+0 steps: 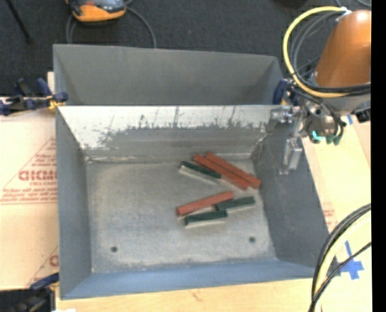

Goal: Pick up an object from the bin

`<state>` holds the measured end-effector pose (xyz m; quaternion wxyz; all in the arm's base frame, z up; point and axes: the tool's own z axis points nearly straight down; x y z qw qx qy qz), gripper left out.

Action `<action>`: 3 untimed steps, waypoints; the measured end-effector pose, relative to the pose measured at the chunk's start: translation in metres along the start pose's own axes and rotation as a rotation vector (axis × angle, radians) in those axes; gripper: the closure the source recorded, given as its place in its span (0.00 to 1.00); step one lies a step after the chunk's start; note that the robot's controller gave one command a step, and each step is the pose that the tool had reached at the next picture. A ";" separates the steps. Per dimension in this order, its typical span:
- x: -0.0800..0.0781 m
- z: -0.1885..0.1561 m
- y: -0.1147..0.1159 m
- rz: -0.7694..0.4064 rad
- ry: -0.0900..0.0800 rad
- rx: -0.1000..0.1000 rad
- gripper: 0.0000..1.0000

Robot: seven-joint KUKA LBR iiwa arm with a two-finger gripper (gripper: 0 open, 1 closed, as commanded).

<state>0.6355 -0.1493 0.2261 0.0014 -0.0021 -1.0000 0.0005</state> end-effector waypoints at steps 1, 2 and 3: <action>-0.002 -0.005 0.001 -0.002 -0.008 0.001 0.00; 0.007 0.037 0.010 -0.077 -0.012 0.003 0.00; 0.010 0.105 0.029 -0.120 -0.011 0.003 0.00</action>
Offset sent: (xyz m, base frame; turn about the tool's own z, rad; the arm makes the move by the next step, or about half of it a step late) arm -0.0230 0.0252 -0.1079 -0.1914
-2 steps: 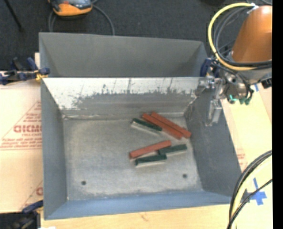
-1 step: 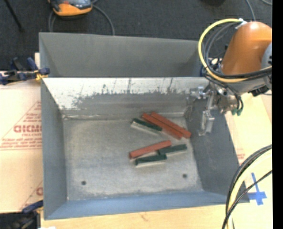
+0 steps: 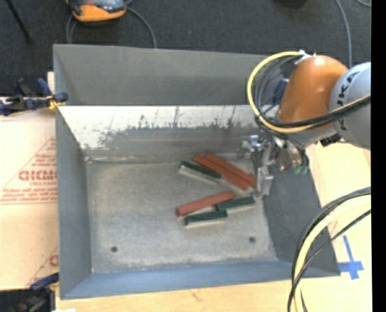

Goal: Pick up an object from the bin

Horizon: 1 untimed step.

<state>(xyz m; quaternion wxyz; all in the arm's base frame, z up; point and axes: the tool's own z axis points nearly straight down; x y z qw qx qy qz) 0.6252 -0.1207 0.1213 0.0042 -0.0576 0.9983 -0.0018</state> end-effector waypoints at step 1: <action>-0.004 0.044 0.004 -0.181 -0.001 0.001 1.00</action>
Offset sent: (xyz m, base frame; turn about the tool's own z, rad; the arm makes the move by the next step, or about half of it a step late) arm 0.0000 0.0000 0.0000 0.0000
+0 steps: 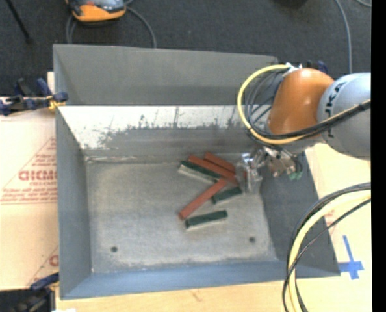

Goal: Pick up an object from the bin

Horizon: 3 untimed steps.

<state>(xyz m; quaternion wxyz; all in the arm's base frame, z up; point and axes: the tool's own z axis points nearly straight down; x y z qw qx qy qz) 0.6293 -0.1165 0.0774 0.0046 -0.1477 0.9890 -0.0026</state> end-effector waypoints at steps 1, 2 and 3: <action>0.000 0.000 0.000 0.000 0.000 0.000 1.00; 0.007 -0.009 0.012 -0.047 0.004 -0.001 1.00; 0.004 -0.064 0.018 -0.068 0.008 -0.008 1.00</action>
Offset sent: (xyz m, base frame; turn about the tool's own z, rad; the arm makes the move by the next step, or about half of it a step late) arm -0.0270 0.0341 0.0398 -0.1502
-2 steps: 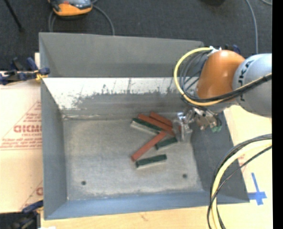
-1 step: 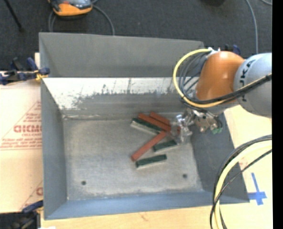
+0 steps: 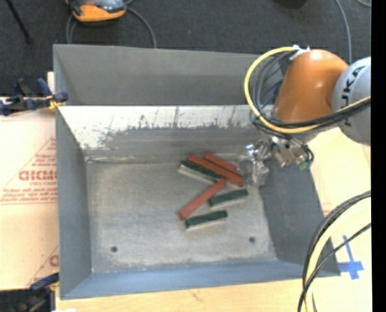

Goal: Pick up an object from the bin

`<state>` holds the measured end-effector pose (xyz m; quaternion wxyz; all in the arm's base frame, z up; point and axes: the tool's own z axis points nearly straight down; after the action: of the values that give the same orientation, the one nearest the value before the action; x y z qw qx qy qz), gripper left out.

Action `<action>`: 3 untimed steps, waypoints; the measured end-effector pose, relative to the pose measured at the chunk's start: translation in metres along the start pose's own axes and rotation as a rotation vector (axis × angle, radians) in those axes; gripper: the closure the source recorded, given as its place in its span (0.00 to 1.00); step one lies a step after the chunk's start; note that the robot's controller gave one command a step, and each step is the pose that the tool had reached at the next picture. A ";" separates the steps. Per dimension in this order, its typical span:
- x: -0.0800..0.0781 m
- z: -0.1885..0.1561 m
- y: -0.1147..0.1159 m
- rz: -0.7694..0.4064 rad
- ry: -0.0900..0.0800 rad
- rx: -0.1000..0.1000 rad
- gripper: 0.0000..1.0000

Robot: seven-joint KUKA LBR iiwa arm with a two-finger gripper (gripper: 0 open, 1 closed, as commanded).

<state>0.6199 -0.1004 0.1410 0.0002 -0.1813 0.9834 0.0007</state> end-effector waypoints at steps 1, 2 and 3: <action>0.046 0.071 0.025 -0.049 -0.008 0.006 0.00; 0.044 0.068 0.024 -0.053 -0.007 0.007 1.00; 0.044 0.068 0.024 -0.053 -0.007 0.007 1.00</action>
Offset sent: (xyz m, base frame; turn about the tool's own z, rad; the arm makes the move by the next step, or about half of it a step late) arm 0.0000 0.0000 0.0000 0.0000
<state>0.5701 -0.0936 0.0729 0.0045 -0.2073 0.9783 -0.0023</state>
